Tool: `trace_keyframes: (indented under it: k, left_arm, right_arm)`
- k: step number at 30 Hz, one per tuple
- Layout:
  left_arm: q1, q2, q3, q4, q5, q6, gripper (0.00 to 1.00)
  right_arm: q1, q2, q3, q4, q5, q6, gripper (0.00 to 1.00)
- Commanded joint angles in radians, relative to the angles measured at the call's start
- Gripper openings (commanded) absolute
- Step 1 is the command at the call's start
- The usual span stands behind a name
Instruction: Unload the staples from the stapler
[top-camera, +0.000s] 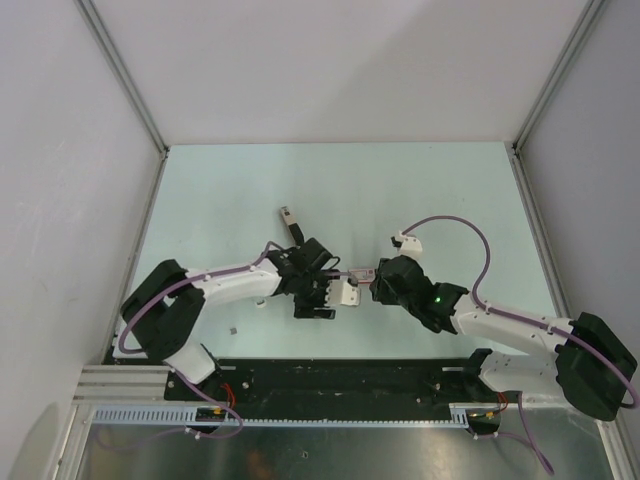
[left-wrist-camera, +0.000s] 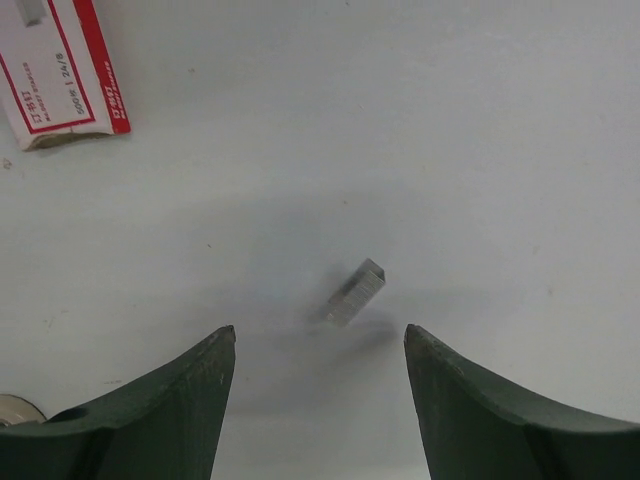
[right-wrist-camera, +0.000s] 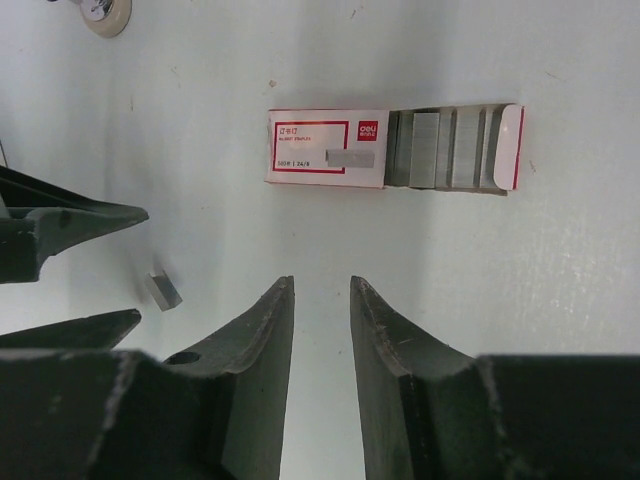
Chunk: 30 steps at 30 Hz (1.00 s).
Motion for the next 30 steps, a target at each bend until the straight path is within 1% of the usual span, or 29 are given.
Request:
trace_keyframes:
  k: [1, 7, 22, 30]
  left_arm:
    - [-0.013, 0.033, 0.061, 0.055, -0.007, -0.011, 0.72]
    - [-0.016, 0.058, 0.079, 0.059, -0.002, -0.013, 0.67]
    - [-0.015, 0.075, 0.115, 0.079, 0.014, -0.06, 0.61]
    - [0.007, 0.094, 0.143, 0.08, 0.029, -0.079, 0.5]
  right_arm:
    - [0.004, -0.004, -0.01, 0.035, 0.032, 0.022, 0.33]
    - [0.004, -0.022, -0.022, 0.037, 0.039, 0.028, 0.3]
    - [0.005, -0.029, -0.031, 0.043, 0.041, 0.034, 0.26]
    - [0.004, -0.032, -0.033, 0.044, 0.042, 0.035, 0.21]
